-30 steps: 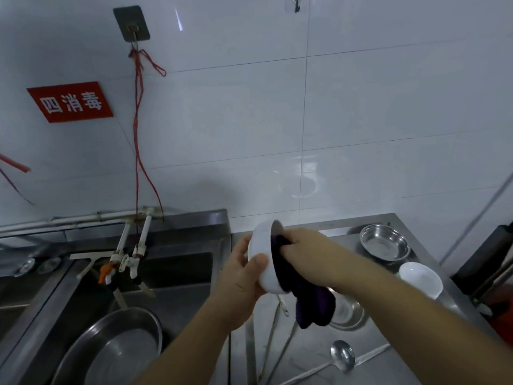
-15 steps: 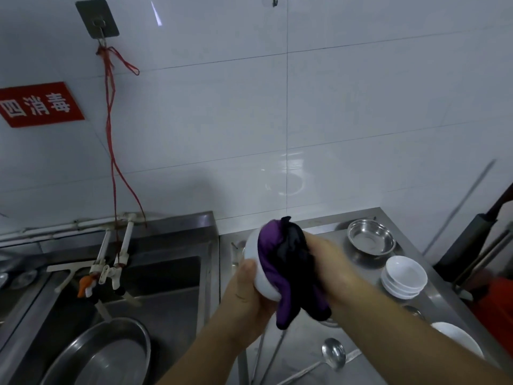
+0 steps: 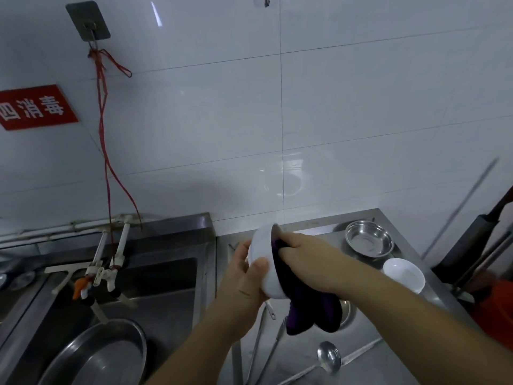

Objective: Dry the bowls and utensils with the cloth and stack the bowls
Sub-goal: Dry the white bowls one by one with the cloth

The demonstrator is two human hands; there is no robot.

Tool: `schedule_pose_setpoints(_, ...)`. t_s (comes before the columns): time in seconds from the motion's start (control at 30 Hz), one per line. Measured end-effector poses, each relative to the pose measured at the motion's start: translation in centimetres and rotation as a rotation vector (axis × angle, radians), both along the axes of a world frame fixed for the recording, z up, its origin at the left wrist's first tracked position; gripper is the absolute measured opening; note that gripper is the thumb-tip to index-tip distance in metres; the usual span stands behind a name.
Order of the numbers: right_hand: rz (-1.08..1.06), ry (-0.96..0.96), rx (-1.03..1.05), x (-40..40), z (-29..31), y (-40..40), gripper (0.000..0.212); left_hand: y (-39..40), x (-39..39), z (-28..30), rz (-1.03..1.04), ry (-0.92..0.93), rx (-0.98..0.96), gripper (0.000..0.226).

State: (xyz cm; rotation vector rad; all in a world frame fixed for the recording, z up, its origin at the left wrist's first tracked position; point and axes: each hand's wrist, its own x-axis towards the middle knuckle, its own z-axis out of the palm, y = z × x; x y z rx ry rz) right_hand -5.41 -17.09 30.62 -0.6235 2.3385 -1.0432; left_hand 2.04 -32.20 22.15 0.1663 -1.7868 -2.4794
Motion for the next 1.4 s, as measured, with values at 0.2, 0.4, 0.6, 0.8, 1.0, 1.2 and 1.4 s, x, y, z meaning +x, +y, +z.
schedule_pose_setpoints(0.2,-0.266,-0.658,-0.563,0.3,-1.8,1.3,0.025,-0.6,0.5,-1.4,-0.074,0.077,-0.005,0.085)
schedule_pose_setpoints(0.4,-0.309,-0.882,-1.0,0.8,-2.9,-0.1,0.044,-1.3,-0.1,-1.7,-0.007,0.077,-0.282,0.094)
schedule_pose_setpoints(0.6,-0.212,-0.948,-0.928,0.3,-3.8,0.7,0.049,-2.8,-0.8,-0.7,-0.114,0.114,-0.531,0.096)
schedule_pose_setpoints(0.8,-0.262,-0.864,-1.149,-0.1,-4.5,1.2,0.037,-1.4,-1.7,0.3,0.092,-0.326,0.005,0.044)
schedule_pose_setpoints(1.0,-0.327,-0.827,-1.25,-0.6,-5.2,1.7,0.048,-1.0,-0.7,0.0,-0.022,-0.345,0.598,0.043)
schedule_pose_setpoints(1.2,-0.465,-0.825,-1.187,-1.0,-6.2,1.3,0.068,-1.8,-1.9,1.8,0.061,-0.117,0.587,0.038)
schedule_pose_setpoints(1.4,-0.834,-0.745,-1.17,-2.2,-5.6,1.7,0.032,-2.7,-2.1,3.3,0.144,-0.072,0.32,0.042)
